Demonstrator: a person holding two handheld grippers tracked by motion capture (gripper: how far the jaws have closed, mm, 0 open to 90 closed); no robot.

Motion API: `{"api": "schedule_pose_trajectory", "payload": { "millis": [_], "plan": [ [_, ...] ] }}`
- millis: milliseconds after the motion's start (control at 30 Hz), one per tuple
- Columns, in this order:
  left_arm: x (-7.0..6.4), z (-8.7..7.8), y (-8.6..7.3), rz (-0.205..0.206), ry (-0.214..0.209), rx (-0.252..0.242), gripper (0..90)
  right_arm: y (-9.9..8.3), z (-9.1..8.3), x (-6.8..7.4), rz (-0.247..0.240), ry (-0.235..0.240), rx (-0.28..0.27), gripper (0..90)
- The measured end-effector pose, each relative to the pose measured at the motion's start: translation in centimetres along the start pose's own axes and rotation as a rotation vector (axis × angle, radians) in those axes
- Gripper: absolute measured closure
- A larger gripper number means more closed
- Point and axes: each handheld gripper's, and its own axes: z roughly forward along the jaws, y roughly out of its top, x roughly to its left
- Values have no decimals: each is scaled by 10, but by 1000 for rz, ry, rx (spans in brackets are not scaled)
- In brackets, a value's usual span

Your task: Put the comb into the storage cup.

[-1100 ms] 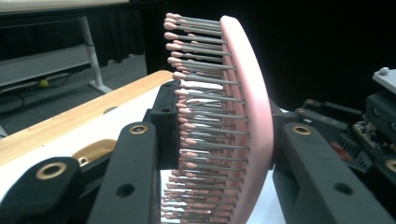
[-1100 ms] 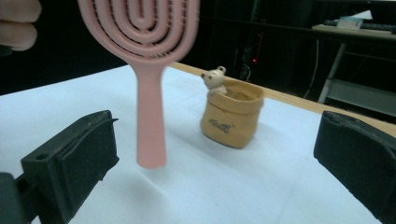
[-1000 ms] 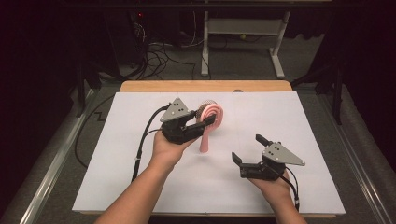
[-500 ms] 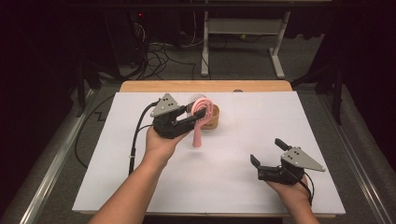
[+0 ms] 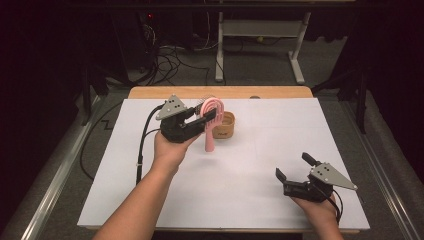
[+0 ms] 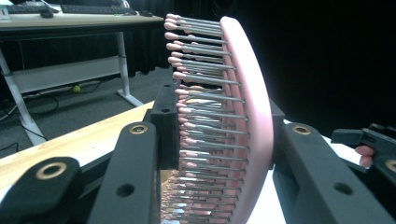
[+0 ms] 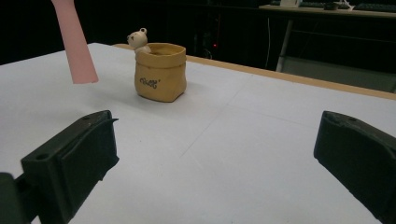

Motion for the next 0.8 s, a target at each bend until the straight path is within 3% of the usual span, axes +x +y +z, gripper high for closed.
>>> {"api": "schedule_pose_trajectory", "payload": {
  "millis": [433, 800],
  "plan": [
    [3, 7, 12, -2, -2, -20, 636, 0, -1, -2, -6, -2, -4, 2],
    [-2, 17, 22, 7, -10, -44, 636, 2, -3, -1, -11, -2, -10, 2]
  ]
}}
